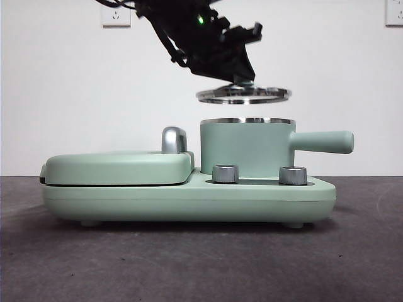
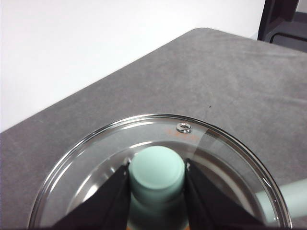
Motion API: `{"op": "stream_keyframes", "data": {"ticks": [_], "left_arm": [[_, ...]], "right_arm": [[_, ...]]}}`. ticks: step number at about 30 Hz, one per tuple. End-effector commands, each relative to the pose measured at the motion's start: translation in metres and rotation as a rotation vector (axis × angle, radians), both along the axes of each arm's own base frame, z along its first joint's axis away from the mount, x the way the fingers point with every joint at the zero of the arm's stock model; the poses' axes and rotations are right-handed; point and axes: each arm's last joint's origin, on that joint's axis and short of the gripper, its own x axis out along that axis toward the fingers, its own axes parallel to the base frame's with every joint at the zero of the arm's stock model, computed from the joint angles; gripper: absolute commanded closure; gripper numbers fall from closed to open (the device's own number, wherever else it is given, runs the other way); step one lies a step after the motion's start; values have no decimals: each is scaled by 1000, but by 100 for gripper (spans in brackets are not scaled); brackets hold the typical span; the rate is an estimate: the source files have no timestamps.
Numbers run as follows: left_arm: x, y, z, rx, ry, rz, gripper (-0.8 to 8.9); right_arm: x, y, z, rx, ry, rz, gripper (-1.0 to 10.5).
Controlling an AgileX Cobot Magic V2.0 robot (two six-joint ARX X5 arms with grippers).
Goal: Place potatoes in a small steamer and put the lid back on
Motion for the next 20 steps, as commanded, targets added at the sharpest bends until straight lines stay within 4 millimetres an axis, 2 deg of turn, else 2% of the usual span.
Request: {"op": "stream_keyframes", "data": {"ticks": [1,20], "left_arm": [[6,-11,5,-22,-48,-18,800],[14,-16,-14,2,-18,-18,800]], "right_arm": [[0,1,1,-4,-5,8,675],[-1,0,-1,-14,7,9,675]]}}
